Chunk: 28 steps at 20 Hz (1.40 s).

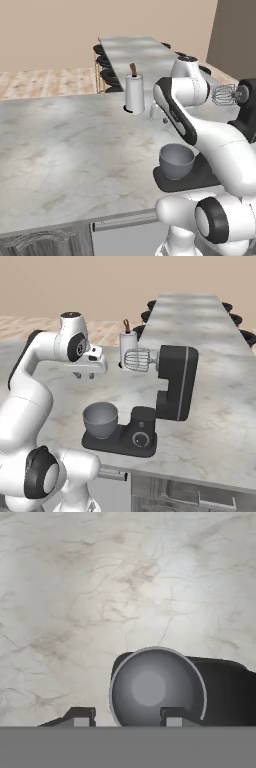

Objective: Close the stand mixer head.

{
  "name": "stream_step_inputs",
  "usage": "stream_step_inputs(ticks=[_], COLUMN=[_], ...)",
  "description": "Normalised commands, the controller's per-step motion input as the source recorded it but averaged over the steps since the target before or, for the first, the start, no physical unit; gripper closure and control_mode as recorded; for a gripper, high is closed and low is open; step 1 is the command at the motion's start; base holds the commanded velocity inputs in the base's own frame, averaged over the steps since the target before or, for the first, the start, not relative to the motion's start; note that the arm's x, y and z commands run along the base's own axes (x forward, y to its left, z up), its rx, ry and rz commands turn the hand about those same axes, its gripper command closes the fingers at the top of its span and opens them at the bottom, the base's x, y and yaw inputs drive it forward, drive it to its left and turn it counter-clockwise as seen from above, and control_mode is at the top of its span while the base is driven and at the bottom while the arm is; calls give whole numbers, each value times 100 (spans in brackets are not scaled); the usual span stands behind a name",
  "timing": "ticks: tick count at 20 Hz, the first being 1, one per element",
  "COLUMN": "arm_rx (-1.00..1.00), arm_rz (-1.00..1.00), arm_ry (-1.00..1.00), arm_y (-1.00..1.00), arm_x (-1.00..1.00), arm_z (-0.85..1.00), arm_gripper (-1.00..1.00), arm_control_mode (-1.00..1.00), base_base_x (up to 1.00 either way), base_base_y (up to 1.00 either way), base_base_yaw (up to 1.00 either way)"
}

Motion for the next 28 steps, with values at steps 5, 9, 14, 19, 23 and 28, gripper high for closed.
stream_step_inputs(ticks=[5, 9, 14, 19, 23, 28], arm_rx=[0, 0, 5, 15, 0, 0], arm_rz=[0, 3, 7, 1, 12, 10], arm_ry=[-8, -15, -18, -7, -19, -24], arm_y=[-31, -95, -100, -94, -93, -100], arm_x=[-54, -100, -86, -16, -39, -46], arm_z=[0, 0, 4, 20, 46, 48], arm_gripper=[-100, -100, -100, -100, -100, -100], arm_control_mode=[-100, -100, -100, -100, -100, -100], base_base_x=[0, 0, 0, 0, 0, 0], base_base_y=[0, 0, 0, 0, 0, 0], base_base_yaw=[0, 0, 0, 0, 0, 0])
